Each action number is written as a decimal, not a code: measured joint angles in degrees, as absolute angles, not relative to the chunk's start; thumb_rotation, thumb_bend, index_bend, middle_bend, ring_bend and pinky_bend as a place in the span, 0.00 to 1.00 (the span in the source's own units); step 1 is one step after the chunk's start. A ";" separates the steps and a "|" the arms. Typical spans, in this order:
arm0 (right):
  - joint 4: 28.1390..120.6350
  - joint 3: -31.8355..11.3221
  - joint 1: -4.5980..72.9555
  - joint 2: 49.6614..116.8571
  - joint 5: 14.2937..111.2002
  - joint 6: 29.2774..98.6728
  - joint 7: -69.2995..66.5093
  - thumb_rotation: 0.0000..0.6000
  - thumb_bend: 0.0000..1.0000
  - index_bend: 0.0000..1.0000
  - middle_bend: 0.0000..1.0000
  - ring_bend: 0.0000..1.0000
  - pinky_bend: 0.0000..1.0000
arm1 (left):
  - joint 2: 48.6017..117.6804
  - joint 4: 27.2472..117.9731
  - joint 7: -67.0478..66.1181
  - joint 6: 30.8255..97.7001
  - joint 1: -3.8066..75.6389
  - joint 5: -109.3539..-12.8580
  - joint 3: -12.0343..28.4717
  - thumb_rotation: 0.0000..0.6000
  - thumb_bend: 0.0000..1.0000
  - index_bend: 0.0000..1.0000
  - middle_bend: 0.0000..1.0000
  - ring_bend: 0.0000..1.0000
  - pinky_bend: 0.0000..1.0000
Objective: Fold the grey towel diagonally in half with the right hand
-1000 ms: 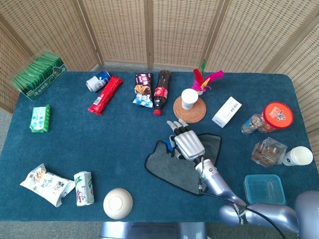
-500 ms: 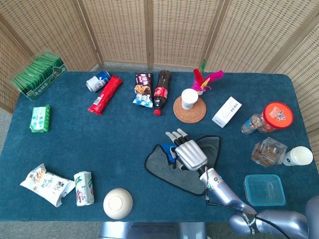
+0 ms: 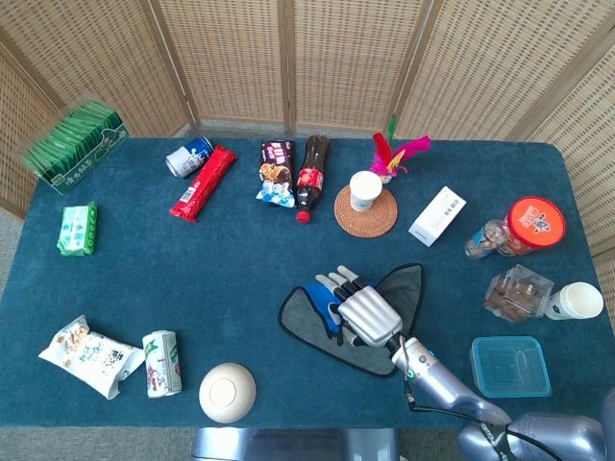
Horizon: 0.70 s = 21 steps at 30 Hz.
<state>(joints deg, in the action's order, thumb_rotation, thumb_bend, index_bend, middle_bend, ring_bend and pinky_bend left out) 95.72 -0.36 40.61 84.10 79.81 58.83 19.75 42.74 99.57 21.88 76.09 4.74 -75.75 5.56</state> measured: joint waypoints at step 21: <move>93.47 3.66 36.54 81.66 86.25 60.11 17.33 1.00 0.47 0.77 0.00 0.00 0.00 | 42.98 99.71 20.96 75.81 4.95 -75.21 5.65 1.00 0.17 0.06 0.00 0.00 0.00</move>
